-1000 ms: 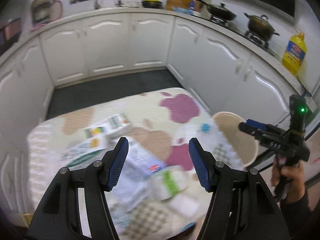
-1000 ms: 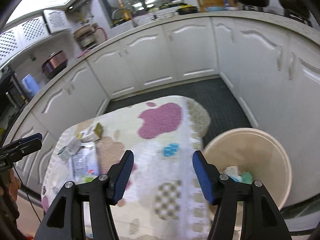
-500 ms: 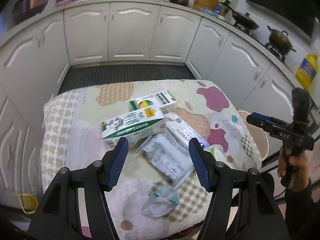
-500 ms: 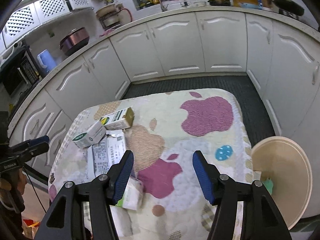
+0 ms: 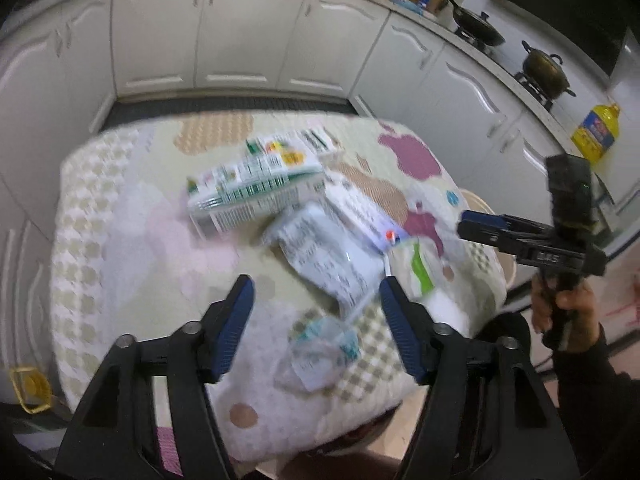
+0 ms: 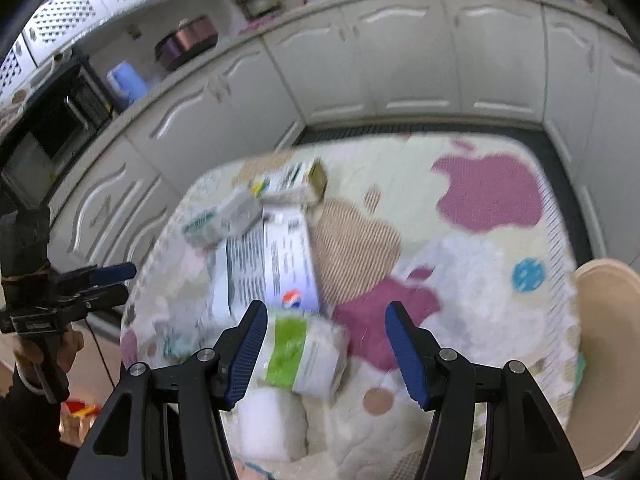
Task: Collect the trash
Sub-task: 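Move both open tools back over the remaining trash on the table, then grasp the clear plastic wrapper with the left tool while the right tool grasps the green-striped bag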
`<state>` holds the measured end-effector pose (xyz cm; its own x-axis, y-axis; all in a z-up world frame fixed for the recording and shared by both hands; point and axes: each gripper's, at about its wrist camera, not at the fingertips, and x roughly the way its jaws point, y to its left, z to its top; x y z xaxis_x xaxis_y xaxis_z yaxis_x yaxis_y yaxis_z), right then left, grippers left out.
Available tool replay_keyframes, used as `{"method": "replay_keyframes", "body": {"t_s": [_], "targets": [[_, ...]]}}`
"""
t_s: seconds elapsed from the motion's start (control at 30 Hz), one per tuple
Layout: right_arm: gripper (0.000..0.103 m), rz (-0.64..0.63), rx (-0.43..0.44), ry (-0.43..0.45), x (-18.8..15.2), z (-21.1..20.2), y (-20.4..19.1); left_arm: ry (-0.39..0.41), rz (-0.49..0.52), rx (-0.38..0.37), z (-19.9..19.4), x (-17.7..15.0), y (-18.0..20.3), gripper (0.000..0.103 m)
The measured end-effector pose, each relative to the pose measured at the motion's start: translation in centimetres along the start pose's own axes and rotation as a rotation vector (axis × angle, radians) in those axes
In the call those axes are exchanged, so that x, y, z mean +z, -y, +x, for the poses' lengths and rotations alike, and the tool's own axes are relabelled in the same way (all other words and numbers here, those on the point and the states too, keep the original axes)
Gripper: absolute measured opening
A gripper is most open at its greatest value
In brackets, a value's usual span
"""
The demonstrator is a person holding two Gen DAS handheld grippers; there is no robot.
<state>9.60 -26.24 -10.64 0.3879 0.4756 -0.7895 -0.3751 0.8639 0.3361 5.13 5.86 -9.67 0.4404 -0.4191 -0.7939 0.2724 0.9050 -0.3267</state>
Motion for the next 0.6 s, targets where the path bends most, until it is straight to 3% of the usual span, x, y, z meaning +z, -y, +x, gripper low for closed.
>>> {"method": "replay_keyframes", "body": {"t_s": [0.13, 0.37, 0.43, 0.47, 0.5, 0.53, 0.57, 0.6], "targets": [[0.059, -0.005, 0.009, -0.052, -1.2, 2.1, -0.1, -0.054, -0.028, -0.024, 1.5, -1.8, -0.6, 0.076], [0.059, 0.001, 0.044, -0.068, -1.8, 4.9, 0.0, -0.102, 0.039, 0.048, 3.9, -3.2, 0.0, 0.076], [0.043, -0.023, 0.039, -0.071, -2.1, 5.4, -0.3, -0.105, 0.052, 0.060, 4.5, -3.4, 0.0, 0.076], [0.043, -0.030, 0.043, -0.064, -2.2, 5.4, -0.4, -0.106, 0.053, 0.062, 4.8, -3.4, 0.0, 0.075], [0.036, -0.036, 0.039, -0.052, -2.4, 5.3, -0.6, -0.106, 0.052, 0.061, 5.0, -3.4, -0.1, 0.073], [0.028, -0.045, 0.034, -0.042, -2.4, 5.0, -0.7, -0.107, 0.049, 0.051, 5.1, -3.5, -0.2, 0.060], [0.024, -0.051, 0.031, -0.033, -2.4, 4.7, -0.8, -0.116, 0.052, 0.039, 5.3, -3.5, -0.2, 0.041], [0.017, -0.056, 0.024, -0.022, -2.4, 4.4, -0.8, -0.127, 0.057, 0.027, 5.5, -3.5, 0.0, 0.032]]}}
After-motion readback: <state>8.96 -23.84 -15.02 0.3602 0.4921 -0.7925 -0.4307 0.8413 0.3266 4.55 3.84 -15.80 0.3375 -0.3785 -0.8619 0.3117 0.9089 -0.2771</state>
